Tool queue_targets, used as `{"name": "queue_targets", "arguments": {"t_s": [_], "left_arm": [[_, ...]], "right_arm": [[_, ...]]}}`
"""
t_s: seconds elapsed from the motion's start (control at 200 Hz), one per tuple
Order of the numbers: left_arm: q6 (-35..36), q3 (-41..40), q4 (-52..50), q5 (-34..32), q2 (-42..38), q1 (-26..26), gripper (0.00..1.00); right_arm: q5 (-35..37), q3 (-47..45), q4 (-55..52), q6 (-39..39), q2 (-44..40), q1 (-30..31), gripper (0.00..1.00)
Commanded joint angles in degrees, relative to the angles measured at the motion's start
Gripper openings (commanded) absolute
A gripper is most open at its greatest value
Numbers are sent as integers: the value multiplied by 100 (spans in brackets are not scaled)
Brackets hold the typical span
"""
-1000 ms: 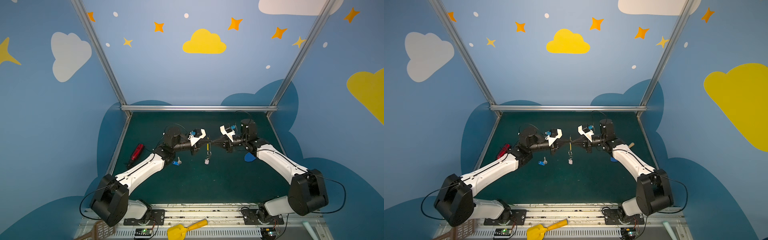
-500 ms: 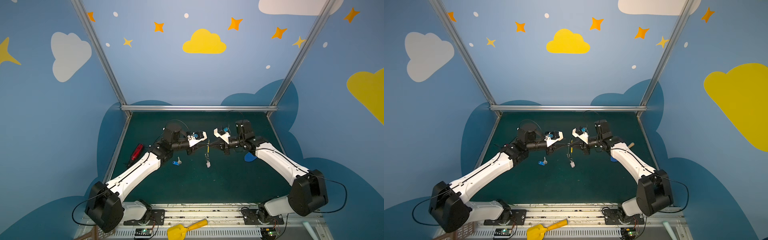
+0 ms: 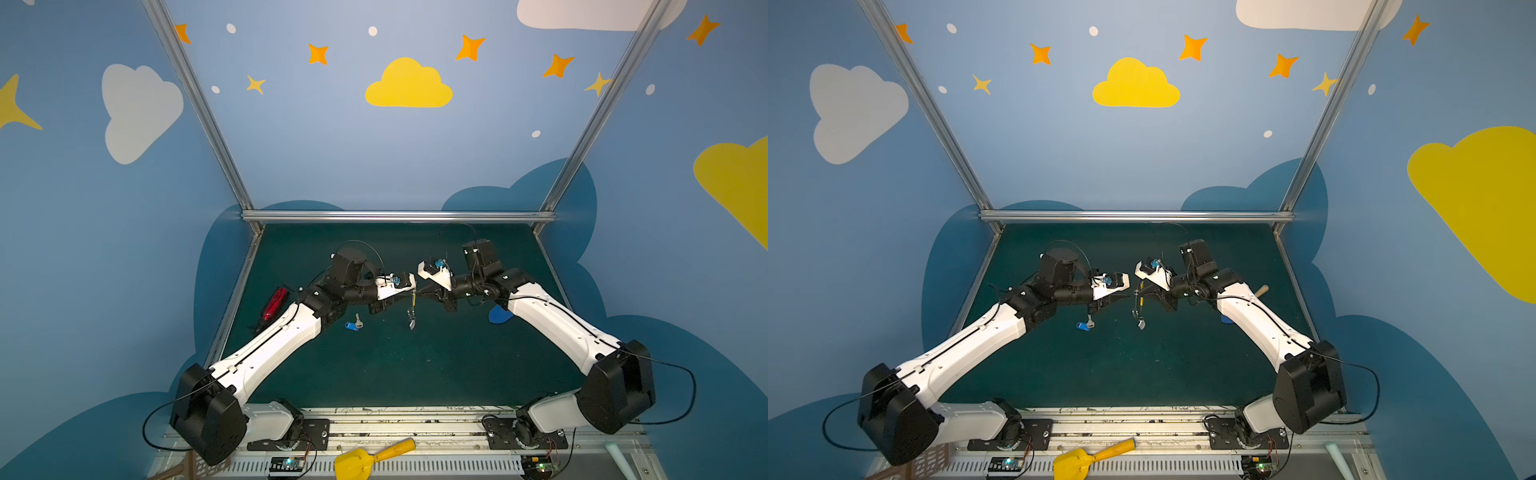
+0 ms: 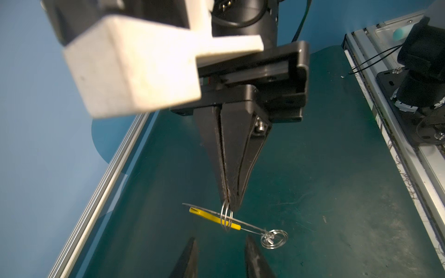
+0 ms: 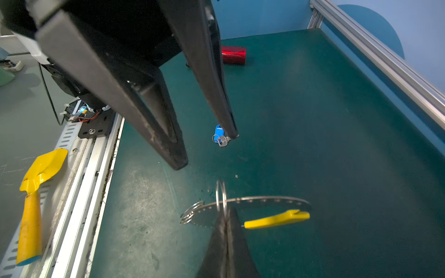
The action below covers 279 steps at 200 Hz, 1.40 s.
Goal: Attach keys to a key ring
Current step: Pass the keyring.
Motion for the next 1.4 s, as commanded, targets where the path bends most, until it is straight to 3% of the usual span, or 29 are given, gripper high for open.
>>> {"name": "queue_targets", "arguments": {"t_s": [0.0, 0.616, 0.996, 1.106, 1.392], "left_arm": [[106, 191, -202, -78, 123, -72, 34], [276, 334, -396, -345, 370, -197, 31], [275, 319, -392, -245, 408, -206, 23], [223, 302, -294, -146, 388, -205, 17], [146, 377, -262, -55, 456, -205, 12]], "right_arm": [[171, 214, -260, -113, -49, 98, 0], [254, 323, -256, -51, -104, 276, 0], [188, 25, 319, 89, -307, 276, 0], [187, 32, 292, 64, -274, 276, 0], [187, 59, 223, -59, -248, 273, 0]]}}
